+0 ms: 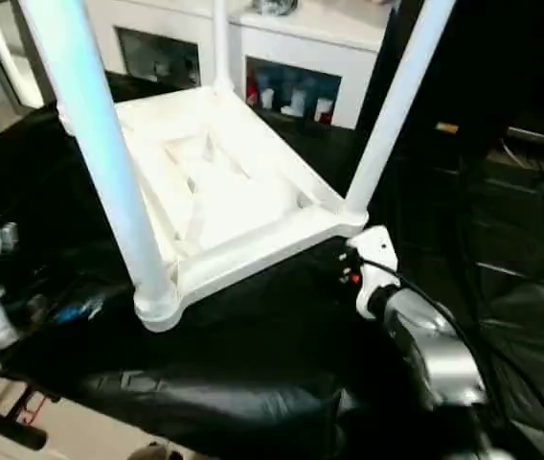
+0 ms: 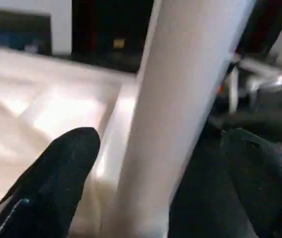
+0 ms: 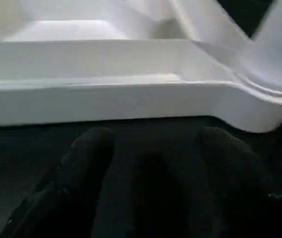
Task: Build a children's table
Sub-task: Rotate table base
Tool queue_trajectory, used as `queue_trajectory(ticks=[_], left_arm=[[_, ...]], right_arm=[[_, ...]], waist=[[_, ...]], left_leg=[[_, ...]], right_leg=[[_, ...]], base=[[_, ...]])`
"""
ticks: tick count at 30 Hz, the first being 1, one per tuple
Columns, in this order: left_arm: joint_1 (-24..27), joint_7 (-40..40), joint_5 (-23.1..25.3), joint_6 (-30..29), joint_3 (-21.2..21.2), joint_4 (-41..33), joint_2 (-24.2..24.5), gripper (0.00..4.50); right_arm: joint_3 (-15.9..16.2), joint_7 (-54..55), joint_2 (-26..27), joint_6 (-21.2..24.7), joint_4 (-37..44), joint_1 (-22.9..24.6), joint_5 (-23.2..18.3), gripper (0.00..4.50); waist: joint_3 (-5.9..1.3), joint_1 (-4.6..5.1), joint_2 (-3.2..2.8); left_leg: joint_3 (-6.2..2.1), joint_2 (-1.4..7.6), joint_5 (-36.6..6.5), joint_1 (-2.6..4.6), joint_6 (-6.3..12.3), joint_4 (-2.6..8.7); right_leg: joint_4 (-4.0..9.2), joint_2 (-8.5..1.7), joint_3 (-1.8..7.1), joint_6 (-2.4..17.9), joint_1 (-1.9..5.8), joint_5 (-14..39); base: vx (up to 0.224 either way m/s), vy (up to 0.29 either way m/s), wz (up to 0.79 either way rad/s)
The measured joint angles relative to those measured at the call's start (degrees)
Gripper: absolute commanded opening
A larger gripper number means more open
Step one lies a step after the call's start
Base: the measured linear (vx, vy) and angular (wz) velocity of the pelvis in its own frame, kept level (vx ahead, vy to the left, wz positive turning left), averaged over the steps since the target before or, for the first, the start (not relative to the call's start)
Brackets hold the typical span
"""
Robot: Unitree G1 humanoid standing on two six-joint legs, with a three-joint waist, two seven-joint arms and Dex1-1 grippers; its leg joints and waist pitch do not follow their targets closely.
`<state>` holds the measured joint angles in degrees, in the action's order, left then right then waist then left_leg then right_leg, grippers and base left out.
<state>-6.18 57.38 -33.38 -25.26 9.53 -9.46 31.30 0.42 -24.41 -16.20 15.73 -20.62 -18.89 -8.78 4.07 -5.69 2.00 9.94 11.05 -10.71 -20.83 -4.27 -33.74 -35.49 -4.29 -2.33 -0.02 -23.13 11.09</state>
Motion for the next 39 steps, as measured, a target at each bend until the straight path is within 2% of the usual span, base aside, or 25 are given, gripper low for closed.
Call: queue_trajectory(ticks=[5,9,15,18,24,39], left_arm=[[-2.9,-0.2,1.8,1.9,-4.1,3.7,-3.5,4.46],[-5.3,-0.5,1.2,1.0,-7.2,2.8,-7.9,4.46],[-5.9,-1.5,1.1,0.1,-12.5,0.9,-11.6,4.46],[-6.9,-2.0,2.4,0.2,-16.6,0.5,-14.6,4.46],[-9.6,-4.0,6.5,2.1,-21.7,2.2,-18.7,4.46],[-14.9,-7.5,13.2,9.5,-25.1,11.7,-26.4,4.46]], right_arm=[[0.4,2.3,2.5,-0.8,-4.4,-3.1,0.7,3.16],[2.1,3.4,4.8,-2.3,-9.1,-6.2,2.6,3.16],[2.0,4.3,4.8,-4.1,-13.9,-8.2,4.1,3.16],[1.8,4.4,5.0,-5.2,-16.3,-8.5,4.5,3.16],[1.8,4.3,5.9,-6.4,-18.2,-8.9,4.9,3.16],[1.7,1.4,7.6,-8.3,-19.7,-9.5,4.9,3.16]], waist=[[0.0,0.23,0.0],[0.0,0.39,0.0],[-0.03,0.54,0.12],[-0.02,0.6,0.16],[-0.02,0.76,0.2],[-0.03,0.7,0.23]], left_leg=[[-0.04,0.02,0.0,-0.01,-0.06,0.0],[-0.05,0.02,0.0,-0.06,-0.07,-0.16],[-0.04,0.02,0.0,-0.05,-0.07,-0.2],[-0.04,0.03,0.0,-0.06,-0.06,-0.2],[-0.02,0.06,0.1,-0.13,-0.09,-0.21],[-0.03,0.1,0.2,-0.16,-0.06,-0.27]], right_leg=[[-0.12,0.01,-0.05,0.0,-0.04,0.0],[-0.24,-0.02,-0.04,0.0,-0.05,0.0],[-0.27,-0.03,-0.02,0.0,-0.03,0.0],[-0.3,-0.02,-0.03,0.0,-0.04,0.0],[-0.46,0.0,-0.01,0.0,-0.03,0.0],[-0.55,0.0,-0.05,0.1,-0.04,0.0]], base=[[0.0,0.0,0.0],[0.0,0.0,0.0],[0.0,0.0,0.0],[0.0,0.0,0.0],[0.0,0.0,0.0],[0.0,0.0,0.0]])
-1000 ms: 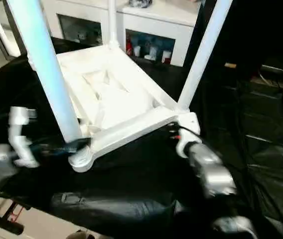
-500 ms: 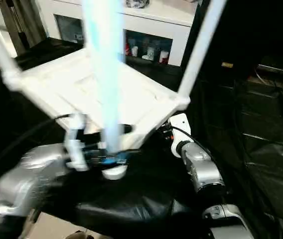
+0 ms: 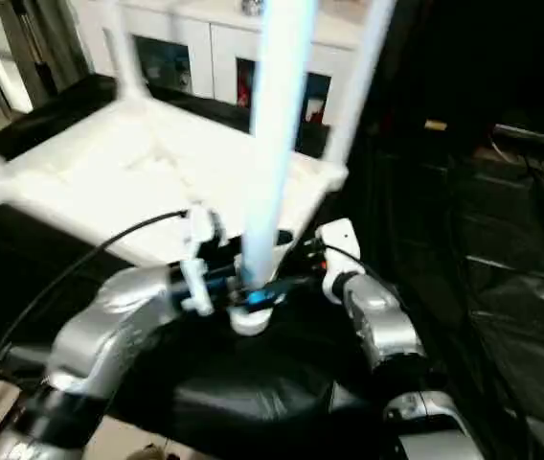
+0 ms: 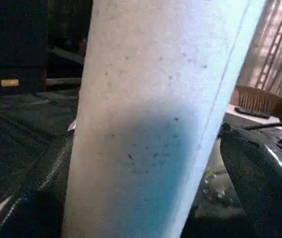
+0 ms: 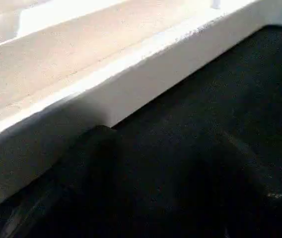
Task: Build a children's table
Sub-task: Rotate table base
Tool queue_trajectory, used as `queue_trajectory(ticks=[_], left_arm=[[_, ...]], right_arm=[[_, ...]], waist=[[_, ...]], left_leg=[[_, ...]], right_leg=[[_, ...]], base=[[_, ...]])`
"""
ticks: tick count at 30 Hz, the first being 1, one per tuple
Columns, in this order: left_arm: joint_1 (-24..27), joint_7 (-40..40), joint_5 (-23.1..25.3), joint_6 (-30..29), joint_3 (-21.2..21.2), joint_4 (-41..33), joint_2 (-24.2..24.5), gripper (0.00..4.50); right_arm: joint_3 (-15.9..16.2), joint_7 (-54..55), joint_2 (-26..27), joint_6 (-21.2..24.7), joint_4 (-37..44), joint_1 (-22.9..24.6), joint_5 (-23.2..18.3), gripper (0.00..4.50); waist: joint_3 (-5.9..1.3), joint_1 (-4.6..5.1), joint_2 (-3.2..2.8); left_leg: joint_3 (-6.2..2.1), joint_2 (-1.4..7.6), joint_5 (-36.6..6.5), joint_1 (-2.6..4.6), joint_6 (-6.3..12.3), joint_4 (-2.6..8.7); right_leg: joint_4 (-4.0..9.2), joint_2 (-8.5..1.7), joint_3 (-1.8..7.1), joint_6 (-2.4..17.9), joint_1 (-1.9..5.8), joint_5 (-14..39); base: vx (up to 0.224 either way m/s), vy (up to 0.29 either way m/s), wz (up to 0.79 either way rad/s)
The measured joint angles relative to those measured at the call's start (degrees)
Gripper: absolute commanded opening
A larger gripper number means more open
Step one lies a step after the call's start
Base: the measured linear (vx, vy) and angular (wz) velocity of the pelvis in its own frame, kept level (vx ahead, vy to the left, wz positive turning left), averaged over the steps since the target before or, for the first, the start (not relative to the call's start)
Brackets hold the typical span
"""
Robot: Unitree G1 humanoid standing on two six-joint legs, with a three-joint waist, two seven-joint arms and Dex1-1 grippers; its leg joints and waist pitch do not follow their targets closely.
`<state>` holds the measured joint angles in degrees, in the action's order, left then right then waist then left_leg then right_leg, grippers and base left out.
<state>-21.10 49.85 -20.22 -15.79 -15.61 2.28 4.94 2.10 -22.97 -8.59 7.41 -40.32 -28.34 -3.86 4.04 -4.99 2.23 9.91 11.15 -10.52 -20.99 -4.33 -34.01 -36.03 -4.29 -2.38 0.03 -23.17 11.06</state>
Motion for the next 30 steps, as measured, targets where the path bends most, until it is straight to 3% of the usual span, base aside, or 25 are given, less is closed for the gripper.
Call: queue_trajectory(ticks=[10,17,21,25,28,30], left_arm=[[-2.7,-4.6,6.4,5.6,-1.8,5.0,-1.8,4.46],[-3.4,-2.4,7.7,6.5,-0.8,8.5,4.2,4.46],[-3.2,3.7,7.4,7.0,-0.3,9.1,9.9,4.46],[-3.3,8.2,7.8,8.0,-0.2,11.4,14.7,4.11],[-4.3,11.3,9.8,11.7,-1.1,15.6,17.1,3.72],[-6.4,12.9,11.7,13.9,-2.3,19.6,18.3,3.68]], right_arm=[[0.0,2.5,0.9,-2.6,-4.0,-3.3,1.6,3.16],[-1.8,0.2,-3.2,-4.4,-3.7,-3.6,1.1,3.16],[-1.2,-6.9,-7.3,-4.4,2.9,-0.6,0.7,3.16],[0.5,-12.8,-11.0,-3.8,8.3,3.1,-0.3,3.16],[1.0,-17.6,-14.1,-2.8,12.4,6.2,-0.8,3.16],[1.0,-20.6,-16.4,-1.7,15.8,8.2,-1.2,3.16]], waist=[[0.0,-0.29,0.0],[-0.01,-1.17,-0.01],[-0.01,-1.64,-0.01],[-0.01,-1.89,-0.02],[-0.02,-2.14,-0.04],[-0.04,-2.34,-0.06]], left_leg=[[-0.01,0.0,0.1,0.03,0.06,-0.05],[-0.03,-0.01,0.1,0.1,0.14,-0.12],[-0.05,-0.02,0.1,0.08,0.15,-0.12],[-0.06,-0.02,0.1,0.08,0.16,-0.17],[-0.07,-0.03,0.1,0.1,0.17,-0.23],[-0.07,-0.03,0.1,0.1,0.19,-0.27]], right_leg=[[-0.04,-0.02,-0.03,0.0,0.0,0.0],[-0.09,-0.05,-0.06,0.0,-0.01,0.0],[-0.09,-0.06,-0.09,0.0,-0.01,0.0],[-0.1,-0.06,-0.08,0.0,0.0,0.0],[-0.1,-0.08,-0.06,0.1,0.03,-0.1],[-0.1,-0.08,-0.07,0.1,0.04,-0.1]], base=[[0.0,0.0,0.0],[0.0,0.0,0.0],[0.0,0.0,0.0],[0.0,0.0,0.0],[0.0,0.0,0.0],[0.0,0.0,0.0]])
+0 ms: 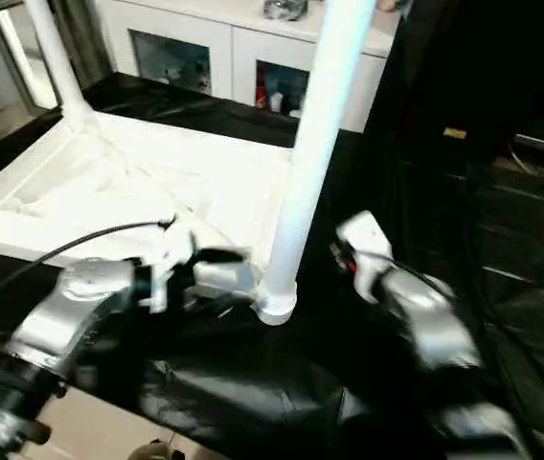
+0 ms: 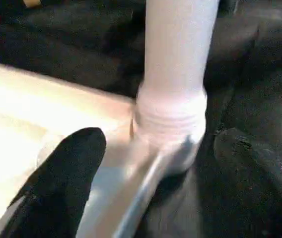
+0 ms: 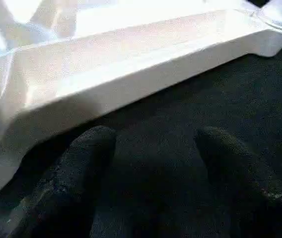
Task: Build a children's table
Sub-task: Rotate table base, then rotate leg to tighten
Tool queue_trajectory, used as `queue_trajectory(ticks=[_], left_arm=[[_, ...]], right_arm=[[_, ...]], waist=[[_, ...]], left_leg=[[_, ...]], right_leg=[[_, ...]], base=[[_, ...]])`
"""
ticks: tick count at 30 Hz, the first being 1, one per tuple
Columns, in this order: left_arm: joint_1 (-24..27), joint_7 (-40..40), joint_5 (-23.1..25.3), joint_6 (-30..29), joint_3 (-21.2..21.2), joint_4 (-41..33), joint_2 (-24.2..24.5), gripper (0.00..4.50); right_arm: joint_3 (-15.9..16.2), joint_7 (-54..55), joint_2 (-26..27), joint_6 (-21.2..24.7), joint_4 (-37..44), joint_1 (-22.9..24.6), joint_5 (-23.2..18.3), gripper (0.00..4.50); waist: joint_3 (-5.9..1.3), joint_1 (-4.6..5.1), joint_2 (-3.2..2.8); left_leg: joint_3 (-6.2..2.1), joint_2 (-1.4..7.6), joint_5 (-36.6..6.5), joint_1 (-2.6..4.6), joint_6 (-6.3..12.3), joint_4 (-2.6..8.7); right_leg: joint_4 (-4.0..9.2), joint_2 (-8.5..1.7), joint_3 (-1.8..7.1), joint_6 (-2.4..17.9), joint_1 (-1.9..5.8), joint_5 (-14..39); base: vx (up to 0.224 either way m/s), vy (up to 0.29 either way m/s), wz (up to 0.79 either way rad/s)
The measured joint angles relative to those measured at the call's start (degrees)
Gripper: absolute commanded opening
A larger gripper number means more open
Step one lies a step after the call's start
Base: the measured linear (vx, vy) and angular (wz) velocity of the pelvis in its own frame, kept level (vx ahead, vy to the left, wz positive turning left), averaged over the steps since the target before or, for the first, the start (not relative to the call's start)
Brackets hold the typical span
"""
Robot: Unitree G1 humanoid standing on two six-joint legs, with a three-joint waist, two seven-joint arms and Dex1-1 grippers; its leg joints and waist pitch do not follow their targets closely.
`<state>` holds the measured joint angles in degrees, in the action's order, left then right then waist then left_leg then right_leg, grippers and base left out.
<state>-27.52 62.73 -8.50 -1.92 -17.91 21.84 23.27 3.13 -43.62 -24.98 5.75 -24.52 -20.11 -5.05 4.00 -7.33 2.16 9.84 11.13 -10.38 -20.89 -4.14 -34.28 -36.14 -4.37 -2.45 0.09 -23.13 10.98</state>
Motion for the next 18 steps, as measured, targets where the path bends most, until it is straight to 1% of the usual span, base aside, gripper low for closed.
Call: queue_trajectory(ticks=[2,3,4,5,6,8,11,12,13,17,18], left_arm=[[-1.5,0.8,1.5,1.5,-0.4,2.8,0.8,3.67],[-3.2,1.4,2.4,2.8,-0.9,5.1,0.8,3.47],[-4.0,1.7,2.7,3.4,-1.0,6.2,0.8,3.47],[-5.5,2.2,3.3,4.3,-1.0,8.2,0.9,3.28],[-6.9,2.6,3.7,5.2,-1.1,9.8,0.8,3.27],[-8.4,3.2,3.9,6.3,-1.1,11.7,0.8,3.06],[-11.3,5.3,5.5,8.7,-2.1,16.9,0.8,2.8],[-12.6,6.1,6.3,9.8,-2.8,19.2,0.6,2.6],[-13.3,6.7,6.8,10.4,-3.0,20.8,0.6,2.6],[-15.1,8.9,8.3,12.3,-3.5,26.0,0.3,2.26],[-15.6,9.3,8.4,12.5,-3.6,27.1,0.3,2.14]], right_arm=[[0.1,-2.1,-1.3,0.8,2.2,0.8,-0.4,3.16],[0.4,-3.9,-2.7,1.6,4.5,2.1,-1.3,3.16],[0.5,-4.6,-3.2,1.8,5.4,2.6,-1.6,3.16],[1.0,-5.9,-4.0,2.5,7.0,3.3,-2.0,3.16],[1.4,-7.0,-4.4,3.0,8.4,4.0,-2.2,3.16],[1.9,-8.1,-4.5,3.7,9.5,4.5,-2.4,3.16],[2.5,-9.4,-4.9,5.1,11.9,5.3,-2.6,3.16],[2.5,-9.6,-5.1,5.5,13.3,6.1,-2.7,3.16],[2.7,-9.6,-5.2,5.9,14.0,6.5,-2.8,3.16],[3.6,-10.1,-5.8,7.6,16.5,7.7,-3.4,3.16],[3.6,-10.2,-6.0,7.8,17.3,7.9,-3.4,3.16]], waist=[[-0.03,-0.02,-0.06],[-0.03,-0.13,-0.09],[-0.03,-0.23,-0.09],[-0.05,-0.28,-0.12],[-0.07,-0.3,-0.16],[-0.15,-0.27,-0.3],[-0.21,-0.59,-0.5],[-0.24,-0.82,-0.57],[-0.26,-0.91,-0.59],[-0.27,-0.99,-0.7],[-0.26,-1.04,-0.82]], left_leg=[[0.0,0.0,0.0,0.02,0.01,-0.02],[0.0,0.0,0.0,0.02,0.01,-0.02],[-0.01,0.01,0.0,0.03,0.01,-0.03],[-0.01,0.01,0.0,0.04,0.01,-0.03],[-0.01,0.01,0.0,0.04,0.01,-0.03],[-0.01,0.01,0.0,0.04,0.01,-0.03],[-0.01,0.01,0.0,0.04,0.01,-0.03],[-0.02,0.02,0.0,0.04,0.01,-0.03],[-0.02,0.02,0.0,0.03,0.01,-0.04],[-0.02,0.0,0.0,0.01,0.01,-0.04],[-0.04,0.01,0.0,0.01,0.01,-0.07]], right_leg=[[0.0,0.0,0.02,0.0,0.01,-0.1],[0.0,0.0,0.01,0.0,0.01,-0.1],[0.0,0.0,0.01,0.0,0.03,-0.1],[0.0,0.0,0.0,0.0,0.02,-0.1],[0.0,0.0,0.01,0.0,0.02,-0.1],[0.0,0.0,0.01,0.0,0.02,-0.1],[0.0,0.0,-0.01,0.0,0.02,-0.1],[0.0,0.0,-0.02,0.0,0.02,-0.1],[0.0,0.0,-0.01,0.0,0.02,-0.1],[0.0,-0.03,-0.02,0.0,0.02,-0.1],[0.0,-0.03,-0.03,0.0,0.02,-0.1]], base=[[0.0,0.0,0.0],[0.0,0.0,0.0],[0.0,0.0,0.0],[0.0,0.0,0.0],[0.0,0.0,0.0],[0.0,0.0,0.0],[0.0,0.0,0.0],[0.0,0.0,0.0],[0.0,0.0,0.0],[0.0,0.0,0.0],[0.0,0.0,0.0]])
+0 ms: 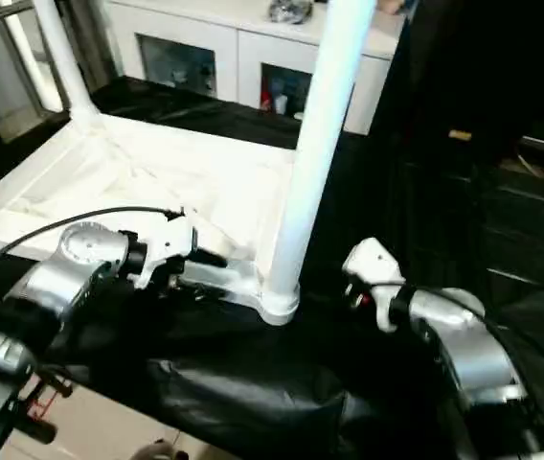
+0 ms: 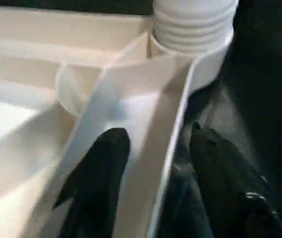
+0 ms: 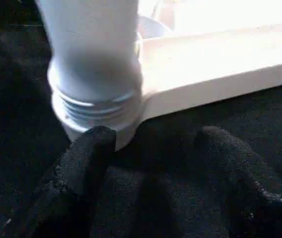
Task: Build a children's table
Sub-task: Rotate leg to tighten
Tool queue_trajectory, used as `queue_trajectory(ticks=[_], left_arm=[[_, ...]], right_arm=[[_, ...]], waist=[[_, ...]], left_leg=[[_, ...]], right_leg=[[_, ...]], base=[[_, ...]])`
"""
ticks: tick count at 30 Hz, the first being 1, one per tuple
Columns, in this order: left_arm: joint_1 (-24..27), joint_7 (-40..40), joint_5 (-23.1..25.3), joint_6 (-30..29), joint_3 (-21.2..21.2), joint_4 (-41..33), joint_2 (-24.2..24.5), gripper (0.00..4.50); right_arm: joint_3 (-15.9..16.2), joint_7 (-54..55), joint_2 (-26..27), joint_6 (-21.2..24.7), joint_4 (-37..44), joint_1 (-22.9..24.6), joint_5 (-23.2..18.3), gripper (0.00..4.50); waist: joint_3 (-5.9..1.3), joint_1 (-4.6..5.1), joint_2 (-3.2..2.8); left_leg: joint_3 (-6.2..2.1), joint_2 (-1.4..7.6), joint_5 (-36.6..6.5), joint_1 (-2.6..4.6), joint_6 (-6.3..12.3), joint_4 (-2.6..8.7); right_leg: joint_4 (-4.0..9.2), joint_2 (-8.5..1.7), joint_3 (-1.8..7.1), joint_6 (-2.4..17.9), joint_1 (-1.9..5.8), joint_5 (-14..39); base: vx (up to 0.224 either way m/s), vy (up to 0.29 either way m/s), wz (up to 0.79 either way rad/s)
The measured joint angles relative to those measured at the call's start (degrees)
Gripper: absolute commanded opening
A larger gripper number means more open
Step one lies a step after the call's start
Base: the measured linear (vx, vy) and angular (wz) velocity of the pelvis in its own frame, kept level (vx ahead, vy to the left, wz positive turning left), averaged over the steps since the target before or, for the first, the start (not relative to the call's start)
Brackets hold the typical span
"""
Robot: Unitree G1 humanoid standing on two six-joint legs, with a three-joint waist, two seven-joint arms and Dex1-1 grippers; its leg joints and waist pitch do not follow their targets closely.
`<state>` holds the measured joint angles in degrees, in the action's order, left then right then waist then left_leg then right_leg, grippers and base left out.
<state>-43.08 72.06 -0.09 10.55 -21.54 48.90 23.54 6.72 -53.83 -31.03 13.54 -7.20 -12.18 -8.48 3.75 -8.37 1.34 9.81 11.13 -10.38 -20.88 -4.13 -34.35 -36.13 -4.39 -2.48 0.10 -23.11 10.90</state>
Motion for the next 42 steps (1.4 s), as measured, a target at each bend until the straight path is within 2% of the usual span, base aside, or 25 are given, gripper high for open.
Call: queue_trajectory(ticks=[3,15,22,30,32,33,34,37,40,42], left_arm=[[-1.5,0.2,0.9,1.5,-0.2,2.7,-0.5,1.82],[-5.7,1.4,4.6,5.8,-1.3,11.8,-2.9,0.79],[-7.1,2.4,6.5,6.9,-1.5,14.1,-3.4,0.32],[-7.1,3.1,5.4,3.9,-1.2,13.4,-4.5,0.26],[-7.0,3.4,5.0,2.4,-0.9,13.1,-4.6,0.09],[-7.0,3.7,4.8,0.7,-0.8,12.5,-4.6,0.09],[-4.9,2.8,4.7,-2.2,-0.4,8.2,-4.7,0.09],[2.4,-2.7,3.4,-9.4,1.5,-4.4,-6.5,0.09],[7.2,-6.2,2.6,-14.3,2.6,-12.5,-7.2,0.09],[9.0,-7.0,1.9,-15.6,3.1,-15.2,-7.5,0.09]], right_arm=[[0.0,-0.2,-0.6,0.6,0.8,0.9,0.0,3.16],[0.0,0.2,-1.8,2.7,5.3,4.2,-0.1,3.16],[0.1,0.7,-1.8,3.8,7.0,4.8,-0.1,3.16],[0.1,0.8,-1.8,3.8,7.0,4.8,-0.1,3.16],[0.1,0.8,-1.8,3.8,7.0,4.8,-0.1,3.16],[0.1,0.8,-1.8,3.8,7.0,4.8,-0.1,3.16],[0.5,1.1,-1.6,3.8,7.0,4.7,0.0,3.16],[1.0,3.0,-0.3,3.8,6.2,3.8,1.2,3.16],[0.8,4.7,0.4,3.8,5.0,3.1,2.1,3.16],[0.5,4.8,0.6,3.8,4.8,3.1,2.1,3.16]], waist=[[-0.04,-0.03,-0.11],[-0.45,-0.08,-1.51],[-0.49,0.14,-1.65],[-0.47,0.45,-1.68],[-0.47,0.43,-1.68],[-0.47,0.43,-1.68],[-0.48,0.59,-1.51],[-0.56,0.84,-1.47],[-0.71,1.32,-1.6],[-0.74,1.45,-1.65]], left_leg=[[-0.01,-0.01,0.0,0.0,0.0,0.0],[-0.07,-0.02,0.0,-0.01,0.0,-0.05],[-0.07,-0.03,0.0,-0.01,0.01,-0.06],[-0.06,-0.01,0.0,-0.03,0.01,0.0],[-0.06,-0.01,0.0,-0.03,0.01,-0.01],[-0.06,-0.01,0.0,-0.03,0.01,-0.02],[0.04,-0.02,0.0,-0.01,0.02,0.08],[0.06,-0.02,-0.1,-0.05,0.11,0.07],[0.11,-0.05,-0.1,-0.09,0.14,0.12],[0.1,-0.04,-0.1,-0.08,0.13,0.13]], right_leg=[[0.0,-0.01,-0.01,0.0,0.01,0.0],[0.01,-0.02,-0.03,0.0,0.05,0.0],[0.02,-0.02,-0.02,0.0,0.06,0.0],[0.03,-0.01,-0.05,0.0,0.02,0.0],[0.03,-0.01,-0.04,0.0,0.02,0.0],[0.03,-0.01,-0.03,0.0,0.02,0.0],[0.06,-0.03,0.05,0.0,0.04,0.0],[0.16,-0.06,0.01,0.0,0.05,0.0],[0.16,-0.09,0.04,0.0,0.09,0.0],[0.14,-0.08,0.03,0.0,0.1,0.1]], base=[[0.0,0.0,0.0],[0.0,0.0,0.0],[0.0,0.0,0.0],[0.0,0.0,0.0],[0.0,0.0,0.0],[0.0,0.0,0.0],[0.0,0.0,0.0],[0.0,0.0,0.0],[0.0,0.0,0.0],[0.0,0.0,0.0]])
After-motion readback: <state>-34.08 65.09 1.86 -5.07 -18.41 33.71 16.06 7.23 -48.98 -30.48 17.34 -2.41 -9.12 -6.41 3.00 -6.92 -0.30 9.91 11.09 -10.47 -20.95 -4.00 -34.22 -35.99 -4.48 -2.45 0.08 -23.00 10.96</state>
